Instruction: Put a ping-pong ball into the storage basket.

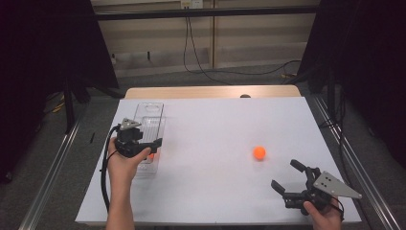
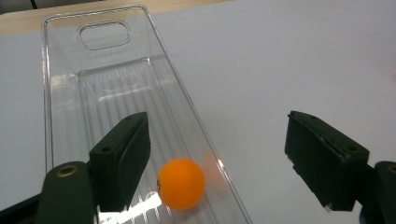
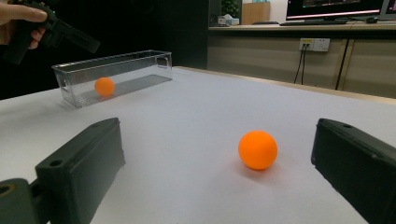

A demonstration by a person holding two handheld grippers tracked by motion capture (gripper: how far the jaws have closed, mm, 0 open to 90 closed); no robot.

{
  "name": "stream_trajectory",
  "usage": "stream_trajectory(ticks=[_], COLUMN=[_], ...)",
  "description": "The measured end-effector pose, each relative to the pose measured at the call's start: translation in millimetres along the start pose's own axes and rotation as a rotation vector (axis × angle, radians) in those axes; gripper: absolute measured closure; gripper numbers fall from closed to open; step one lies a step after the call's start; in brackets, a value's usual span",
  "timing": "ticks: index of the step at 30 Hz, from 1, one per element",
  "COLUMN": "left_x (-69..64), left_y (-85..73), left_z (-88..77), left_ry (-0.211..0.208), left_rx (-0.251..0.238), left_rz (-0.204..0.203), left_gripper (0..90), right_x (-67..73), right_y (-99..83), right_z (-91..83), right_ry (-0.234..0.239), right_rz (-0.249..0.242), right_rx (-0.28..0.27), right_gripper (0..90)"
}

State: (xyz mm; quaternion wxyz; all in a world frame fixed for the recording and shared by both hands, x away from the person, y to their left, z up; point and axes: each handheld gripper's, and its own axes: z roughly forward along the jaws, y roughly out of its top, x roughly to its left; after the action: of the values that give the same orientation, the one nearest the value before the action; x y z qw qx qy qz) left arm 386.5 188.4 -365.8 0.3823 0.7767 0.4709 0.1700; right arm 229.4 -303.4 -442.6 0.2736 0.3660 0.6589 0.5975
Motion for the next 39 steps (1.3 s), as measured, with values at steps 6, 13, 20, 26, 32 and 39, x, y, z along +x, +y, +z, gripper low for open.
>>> stream_trajectory(ticks=[6,13,20,26,32,39], left_x=[-5.6,-13.5,-19.5,-22.8,-26.7,-31.3], left_y=[1.5,3.4,3.9,4.4,4.5,4.8], left_z=[2.5,5.6,12.1,14.0,16.7,21.3], left_ry=[-0.017,-0.047,-0.085,-0.098,-0.108,-0.119], left_rx=[-0.005,0.006,0.007,0.011,0.017,0.026], left_rz=[0.004,0.022,0.021,0.024,0.028,0.034], left_gripper=[20.4,19.2,17.1,15.5,14.4,14.0], right_x=[-0.6,-0.6,-0.5,-0.6,-0.5,-0.5], right_y=[-0.3,-0.3,-0.4,-0.5,-0.5,-0.7], right_z=[0.7,0.6,0.9,1.1,1.1,1.5], right_ry=[-0.001,0.002,0.002,0.003,0.003,0.001], right_rz=[0.004,0.003,0.005,0.003,0.002,0.004], right_rx=[0.003,0.002,0.004,0.006,0.006,0.008], right_gripper=[1.8,1.7,1.7,1.7,1.7,1.7])
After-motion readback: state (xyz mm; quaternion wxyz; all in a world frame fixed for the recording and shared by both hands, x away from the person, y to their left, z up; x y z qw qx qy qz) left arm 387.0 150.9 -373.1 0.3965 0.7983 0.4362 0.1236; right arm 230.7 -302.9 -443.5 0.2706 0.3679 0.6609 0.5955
